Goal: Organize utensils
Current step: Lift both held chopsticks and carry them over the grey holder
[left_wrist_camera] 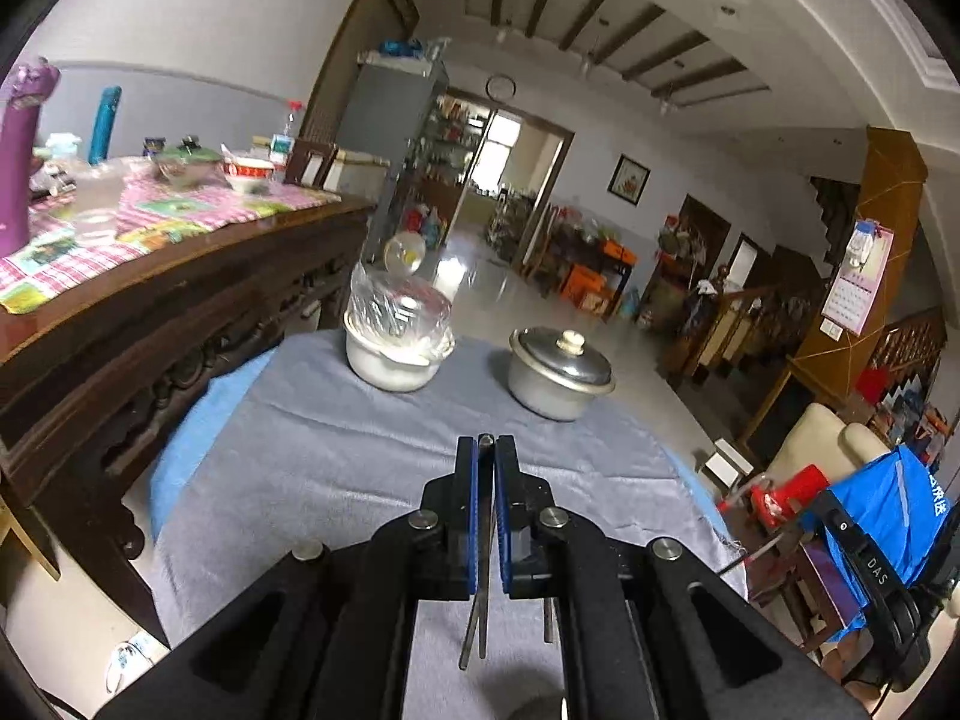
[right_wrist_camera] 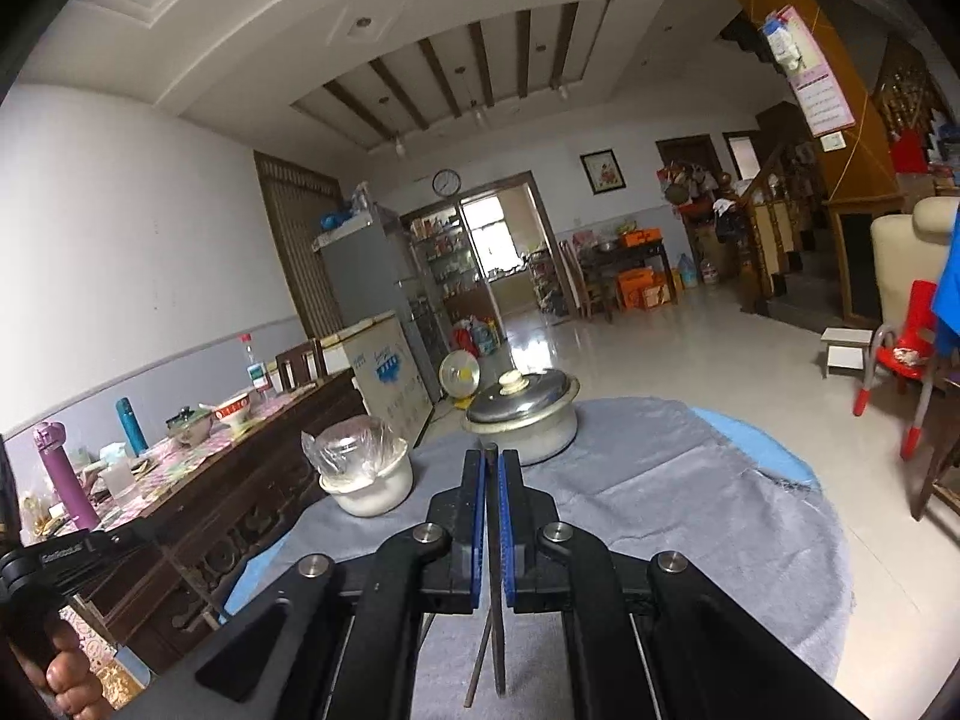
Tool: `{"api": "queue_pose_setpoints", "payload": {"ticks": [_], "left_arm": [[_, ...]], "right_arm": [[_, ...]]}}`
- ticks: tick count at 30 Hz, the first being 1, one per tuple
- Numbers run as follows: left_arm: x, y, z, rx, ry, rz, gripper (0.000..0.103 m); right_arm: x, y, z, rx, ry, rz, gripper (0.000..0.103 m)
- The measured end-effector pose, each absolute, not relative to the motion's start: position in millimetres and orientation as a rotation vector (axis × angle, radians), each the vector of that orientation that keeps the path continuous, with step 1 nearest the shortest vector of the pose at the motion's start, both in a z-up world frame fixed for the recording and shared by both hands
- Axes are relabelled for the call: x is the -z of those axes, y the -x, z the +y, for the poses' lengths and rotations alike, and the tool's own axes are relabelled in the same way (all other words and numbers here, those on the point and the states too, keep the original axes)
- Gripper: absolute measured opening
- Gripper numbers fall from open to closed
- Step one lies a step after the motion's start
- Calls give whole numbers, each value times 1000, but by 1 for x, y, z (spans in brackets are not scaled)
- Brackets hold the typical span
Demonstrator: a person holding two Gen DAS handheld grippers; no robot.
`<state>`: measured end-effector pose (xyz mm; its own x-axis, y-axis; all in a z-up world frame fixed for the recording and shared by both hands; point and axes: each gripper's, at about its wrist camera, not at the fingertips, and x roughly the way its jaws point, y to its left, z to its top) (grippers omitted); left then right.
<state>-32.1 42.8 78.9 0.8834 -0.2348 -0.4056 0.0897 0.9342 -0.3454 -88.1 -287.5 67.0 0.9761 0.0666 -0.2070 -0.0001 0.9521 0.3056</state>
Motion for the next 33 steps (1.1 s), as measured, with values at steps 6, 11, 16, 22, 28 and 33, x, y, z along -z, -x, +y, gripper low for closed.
{"api": "queue_pose_setpoints", "payload": {"ticks": [6, 11, 16, 22, 28, 33], "left_arm": [[-83, 58, 38, 154, 292, 453, 5], [-85, 73, 40, 156, 299, 450, 5], [-89, 93, 39, 157, 290, 439, 5], [-100, 110, 35, 166, 273, 418, 5], [-122, 126, 32, 192, 262, 364, 5], [-139, 136, 27, 221, 257, 328, 5]], "right_arm": [[-64, 105, -286, -29, -316, 232, 5], [-65, 116, -287, -27, -318, 225, 5], [-73, 131, -284, -34, -309, 211, 5], [-82, 145, -285, -41, -310, 203, 5], [-100, 156, -284, -37, -301, 172, 5], [-114, 163, -280, -40, -291, 146, 5]]}}
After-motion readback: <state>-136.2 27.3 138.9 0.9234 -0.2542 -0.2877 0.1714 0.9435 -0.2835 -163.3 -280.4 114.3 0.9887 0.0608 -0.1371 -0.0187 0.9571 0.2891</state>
